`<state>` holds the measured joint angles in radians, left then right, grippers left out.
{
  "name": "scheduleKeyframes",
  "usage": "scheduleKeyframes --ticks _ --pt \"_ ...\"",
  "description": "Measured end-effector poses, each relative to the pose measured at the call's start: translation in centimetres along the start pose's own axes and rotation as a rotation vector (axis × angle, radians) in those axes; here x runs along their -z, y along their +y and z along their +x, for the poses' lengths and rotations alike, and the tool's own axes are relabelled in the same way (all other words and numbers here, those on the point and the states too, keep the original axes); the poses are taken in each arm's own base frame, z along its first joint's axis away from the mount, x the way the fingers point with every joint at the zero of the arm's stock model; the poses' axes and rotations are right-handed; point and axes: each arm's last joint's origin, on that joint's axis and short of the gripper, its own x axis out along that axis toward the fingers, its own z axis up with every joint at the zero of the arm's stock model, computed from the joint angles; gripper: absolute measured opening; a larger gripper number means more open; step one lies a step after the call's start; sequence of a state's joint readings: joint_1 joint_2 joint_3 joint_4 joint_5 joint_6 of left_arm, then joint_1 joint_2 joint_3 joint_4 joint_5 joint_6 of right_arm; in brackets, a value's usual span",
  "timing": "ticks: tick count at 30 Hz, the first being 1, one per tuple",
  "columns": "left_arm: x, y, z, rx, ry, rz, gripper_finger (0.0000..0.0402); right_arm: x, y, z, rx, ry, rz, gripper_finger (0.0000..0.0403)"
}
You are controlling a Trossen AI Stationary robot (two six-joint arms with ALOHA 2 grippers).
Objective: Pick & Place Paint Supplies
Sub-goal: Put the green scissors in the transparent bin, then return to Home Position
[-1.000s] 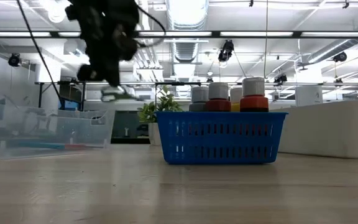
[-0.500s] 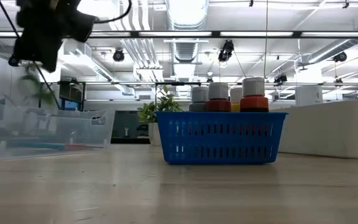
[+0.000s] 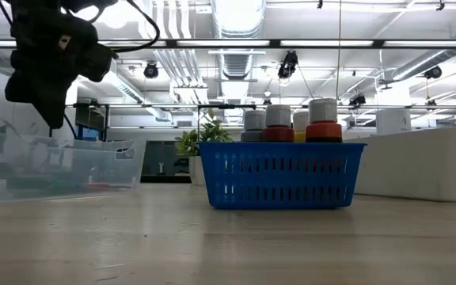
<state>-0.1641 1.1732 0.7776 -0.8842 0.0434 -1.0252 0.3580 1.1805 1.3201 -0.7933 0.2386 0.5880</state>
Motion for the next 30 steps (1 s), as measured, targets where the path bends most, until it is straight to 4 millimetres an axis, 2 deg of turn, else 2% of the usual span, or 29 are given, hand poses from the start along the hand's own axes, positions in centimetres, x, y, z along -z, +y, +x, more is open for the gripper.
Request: scheduleKeyframes --ticks 9,12,14,18,21,26,30 --pt "-0.4 -0.5 -0.2 0.026 -0.066 0.011 0.0001 0.1 0.0 0.1 0.002 0.004 -0.010 0.0201" --pt "-0.9 -1.2 -0.3 0.090 -0.122 0.075 0.0001 0.3 -0.1 0.3 0.009 0.012 -0.023 0.0201" --pt "-1.1 -1.9 -0.4 0.146 -0.172 0.173 0.0001 0.4 -0.2 0.4 0.016 0.016 -0.031 0.0201" --pt "-1.2 -3.6 -0.9 0.231 -0.312 0.566 0.0001 0.5 0.0 0.7 0.020 0.024 -0.038 0.0201" --pt "-0.8 -4.6 -1.3 0.229 -0.452 0.775 0.0001 0.7 0.2 0.7 0.022 0.024 -0.050 0.0201" --pt "-0.1 -5.3 -2.0 0.317 -0.696 0.995 0.0001 1.1 0.7 0.5 0.033 0.018 -0.068 0.0201" --pt "0.1 -4.7 -1.8 0.427 -0.873 1.065 0.0001 1.4 1.2 0.4 0.032 0.012 -0.076 0.0201"
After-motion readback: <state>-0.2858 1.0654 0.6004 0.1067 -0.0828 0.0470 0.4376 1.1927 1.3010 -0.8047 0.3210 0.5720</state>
